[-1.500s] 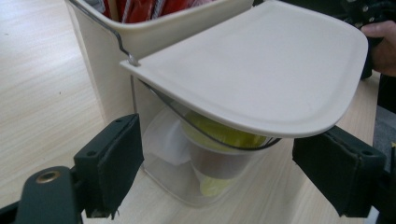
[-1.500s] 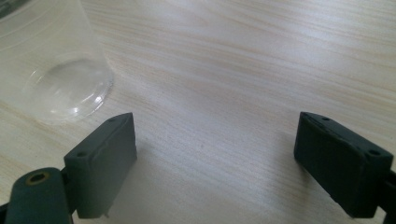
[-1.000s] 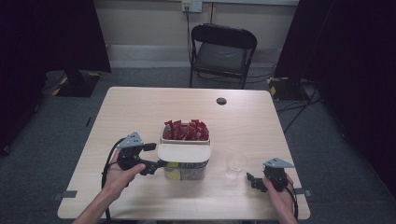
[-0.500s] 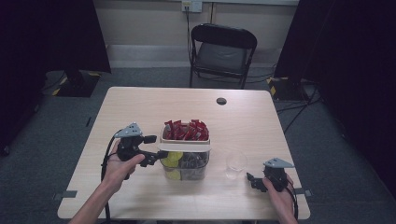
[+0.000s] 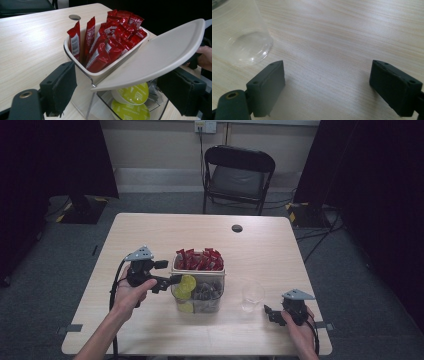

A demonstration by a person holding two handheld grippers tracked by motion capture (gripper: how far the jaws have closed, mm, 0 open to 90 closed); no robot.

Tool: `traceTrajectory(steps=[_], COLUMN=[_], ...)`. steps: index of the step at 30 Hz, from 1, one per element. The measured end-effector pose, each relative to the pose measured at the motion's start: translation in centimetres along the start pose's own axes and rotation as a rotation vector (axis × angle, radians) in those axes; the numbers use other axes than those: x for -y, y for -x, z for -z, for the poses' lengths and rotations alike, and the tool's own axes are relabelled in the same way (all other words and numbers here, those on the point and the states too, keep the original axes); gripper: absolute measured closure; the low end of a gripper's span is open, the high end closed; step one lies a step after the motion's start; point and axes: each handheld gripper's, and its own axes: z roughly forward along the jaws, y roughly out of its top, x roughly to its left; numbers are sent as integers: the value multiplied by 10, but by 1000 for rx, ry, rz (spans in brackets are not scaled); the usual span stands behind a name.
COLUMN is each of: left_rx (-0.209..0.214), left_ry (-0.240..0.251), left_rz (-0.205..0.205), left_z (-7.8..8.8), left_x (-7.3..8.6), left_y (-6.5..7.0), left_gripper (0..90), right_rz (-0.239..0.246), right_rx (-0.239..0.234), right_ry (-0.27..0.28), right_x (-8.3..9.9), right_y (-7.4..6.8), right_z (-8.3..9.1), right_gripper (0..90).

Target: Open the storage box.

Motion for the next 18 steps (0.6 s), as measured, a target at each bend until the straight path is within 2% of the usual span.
traceTrajectory(steps=[8, 11, 15, 16, 18], left_rx=[-8, -15, -15, -28, -27], left_ry=[-8, 5, 6, 9, 7], left_rz=[-23, 2, 8, 18, 29], left_z=[2, 0, 0, -2, -3], left_x=[-7, -9, -10, -10, -9], left_y=[1, -5, -9, -11, -12], left_gripper=[162, 162, 163, 163, 164], right_rz=[0, 0, 0, 0, 0], right_rx=[0, 0, 0, 0, 0], right_ry=[0, 0, 0, 0, 0], right_x=[0, 0, 0, 0, 0], right_y=[0, 0, 0, 0, 0], right_z=[0, 0, 0, 0, 0], right_gripper=[125, 124, 124, 124, 124])
